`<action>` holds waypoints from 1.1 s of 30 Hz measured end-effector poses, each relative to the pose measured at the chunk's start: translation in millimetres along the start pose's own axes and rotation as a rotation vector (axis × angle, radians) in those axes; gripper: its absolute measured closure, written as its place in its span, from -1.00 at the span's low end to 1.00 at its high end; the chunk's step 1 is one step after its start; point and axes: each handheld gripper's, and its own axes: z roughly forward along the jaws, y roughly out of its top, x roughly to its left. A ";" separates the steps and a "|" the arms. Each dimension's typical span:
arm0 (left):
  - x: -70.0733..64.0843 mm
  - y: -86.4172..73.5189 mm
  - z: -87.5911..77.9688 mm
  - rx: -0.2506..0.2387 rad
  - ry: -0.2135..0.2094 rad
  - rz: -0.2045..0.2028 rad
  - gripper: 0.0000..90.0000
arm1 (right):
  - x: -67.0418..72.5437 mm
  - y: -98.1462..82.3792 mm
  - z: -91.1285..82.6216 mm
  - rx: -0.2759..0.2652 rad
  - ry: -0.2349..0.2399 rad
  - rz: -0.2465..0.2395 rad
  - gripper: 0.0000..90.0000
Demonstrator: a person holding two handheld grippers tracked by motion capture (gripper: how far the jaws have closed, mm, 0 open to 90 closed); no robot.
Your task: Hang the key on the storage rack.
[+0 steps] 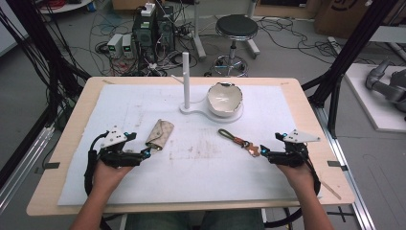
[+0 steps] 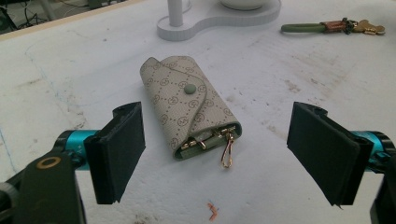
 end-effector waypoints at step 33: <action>4.0 -8.3 -12.3 0.023 0.023 -0.025 -0.57 | 15.9 22.4 42.3 0.074 0.038 -0.085 -0.54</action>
